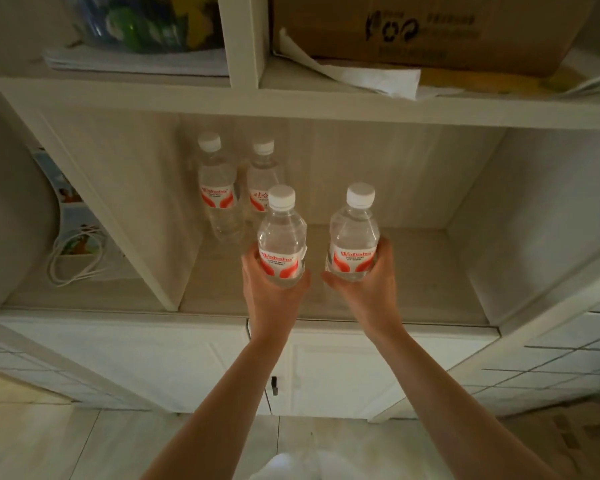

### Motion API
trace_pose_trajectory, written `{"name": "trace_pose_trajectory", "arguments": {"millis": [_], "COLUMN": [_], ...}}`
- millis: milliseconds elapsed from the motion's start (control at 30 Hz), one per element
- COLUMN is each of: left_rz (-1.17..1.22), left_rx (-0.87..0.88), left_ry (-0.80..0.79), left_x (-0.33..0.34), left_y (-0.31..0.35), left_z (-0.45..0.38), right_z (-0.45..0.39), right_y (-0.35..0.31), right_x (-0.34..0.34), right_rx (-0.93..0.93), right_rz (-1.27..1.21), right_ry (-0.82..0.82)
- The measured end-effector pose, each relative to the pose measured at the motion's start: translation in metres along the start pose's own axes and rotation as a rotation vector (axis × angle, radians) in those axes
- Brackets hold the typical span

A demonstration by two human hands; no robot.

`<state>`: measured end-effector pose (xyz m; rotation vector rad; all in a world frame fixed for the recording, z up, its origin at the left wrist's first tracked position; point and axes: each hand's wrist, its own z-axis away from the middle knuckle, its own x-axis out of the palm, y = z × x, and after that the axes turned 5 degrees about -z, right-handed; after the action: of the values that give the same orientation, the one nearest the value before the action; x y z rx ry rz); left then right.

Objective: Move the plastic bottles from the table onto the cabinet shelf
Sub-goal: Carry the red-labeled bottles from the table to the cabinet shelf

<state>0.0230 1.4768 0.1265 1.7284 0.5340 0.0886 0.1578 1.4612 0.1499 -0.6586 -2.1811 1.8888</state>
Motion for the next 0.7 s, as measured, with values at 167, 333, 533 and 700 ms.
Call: {"name": "trace_pose_trajectory", "arguments": {"millis": [167,333,533,700], "left_rz": [-0.003,0.014,-0.104,-0.13], "left_rx": [-0.008,0.004,0.032,-0.015], "left_ry": [-0.004,-0.026,-0.129,-0.058], "left_x": [0.003,0.002,-0.014,-0.005], "left_y": [-0.006,-0.009,-0.016,-0.016], "left_z": [0.01,0.012,0.017,0.02], "right_z": [0.006,0.006,0.01,0.011], "right_y": [0.017,0.029,0.035,0.034], "right_x": [-0.001,-0.001,-0.011,-0.012], "right_rx": [-0.038,-0.047,-0.105,-0.096], "right_rz": [-0.007,0.035,0.174,0.129], "right_ry": [0.009,-0.05,-0.137,-0.156]}}
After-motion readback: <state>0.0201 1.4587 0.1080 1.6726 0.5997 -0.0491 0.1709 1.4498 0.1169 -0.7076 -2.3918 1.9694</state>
